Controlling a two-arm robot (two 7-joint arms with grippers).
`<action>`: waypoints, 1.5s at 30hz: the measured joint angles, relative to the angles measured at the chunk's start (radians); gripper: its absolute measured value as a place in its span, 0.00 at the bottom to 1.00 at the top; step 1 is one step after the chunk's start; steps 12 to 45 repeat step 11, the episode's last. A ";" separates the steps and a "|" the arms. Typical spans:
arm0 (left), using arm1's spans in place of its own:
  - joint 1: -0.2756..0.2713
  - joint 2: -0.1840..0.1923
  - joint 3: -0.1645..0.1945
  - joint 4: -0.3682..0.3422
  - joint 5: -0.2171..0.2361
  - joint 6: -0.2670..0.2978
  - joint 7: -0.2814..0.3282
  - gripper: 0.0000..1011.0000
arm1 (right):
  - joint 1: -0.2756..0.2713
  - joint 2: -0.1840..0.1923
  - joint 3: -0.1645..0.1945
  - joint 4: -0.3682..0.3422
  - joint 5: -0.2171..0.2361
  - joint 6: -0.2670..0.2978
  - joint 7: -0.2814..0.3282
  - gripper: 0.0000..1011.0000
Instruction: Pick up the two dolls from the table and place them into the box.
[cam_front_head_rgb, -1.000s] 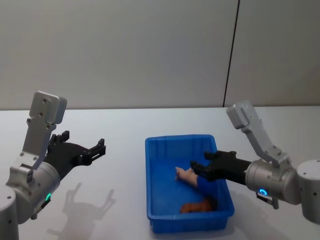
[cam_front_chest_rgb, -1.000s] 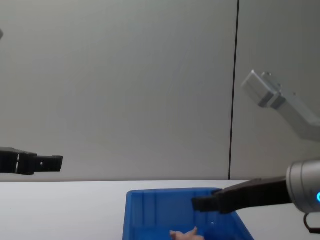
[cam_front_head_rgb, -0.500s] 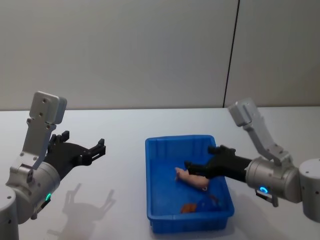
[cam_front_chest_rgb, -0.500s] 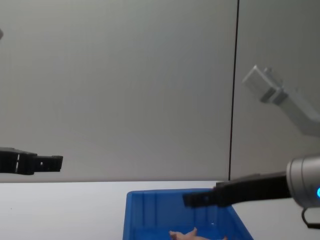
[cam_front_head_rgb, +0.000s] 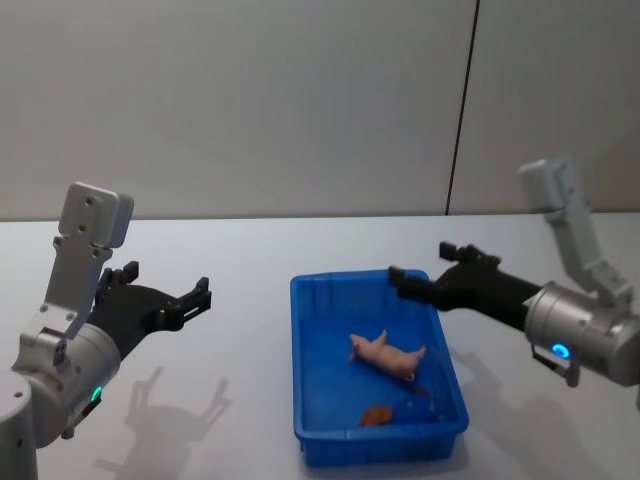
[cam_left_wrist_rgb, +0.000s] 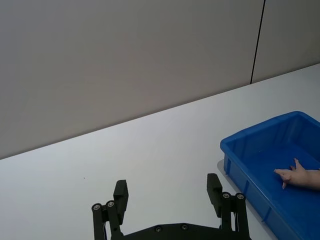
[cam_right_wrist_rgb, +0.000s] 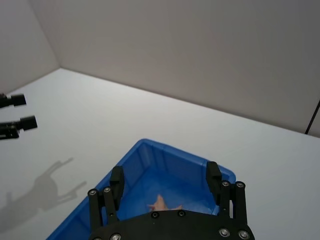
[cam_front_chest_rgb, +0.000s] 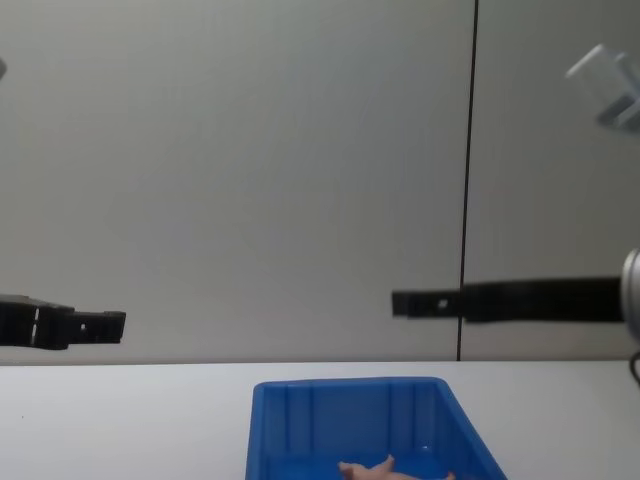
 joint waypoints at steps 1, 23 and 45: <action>0.000 0.000 0.000 0.000 0.000 0.000 0.000 0.99 | -0.003 0.004 0.008 -0.006 0.021 -0.008 -0.004 0.99; 0.000 0.000 0.000 0.000 0.000 0.000 0.000 0.99 | -0.022 0.035 0.061 -0.043 0.168 -0.057 -0.036 0.99; 0.000 0.000 0.000 0.000 0.000 0.000 0.000 0.99 | -0.022 0.035 0.061 -0.043 0.168 -0.057 -0.036 0.99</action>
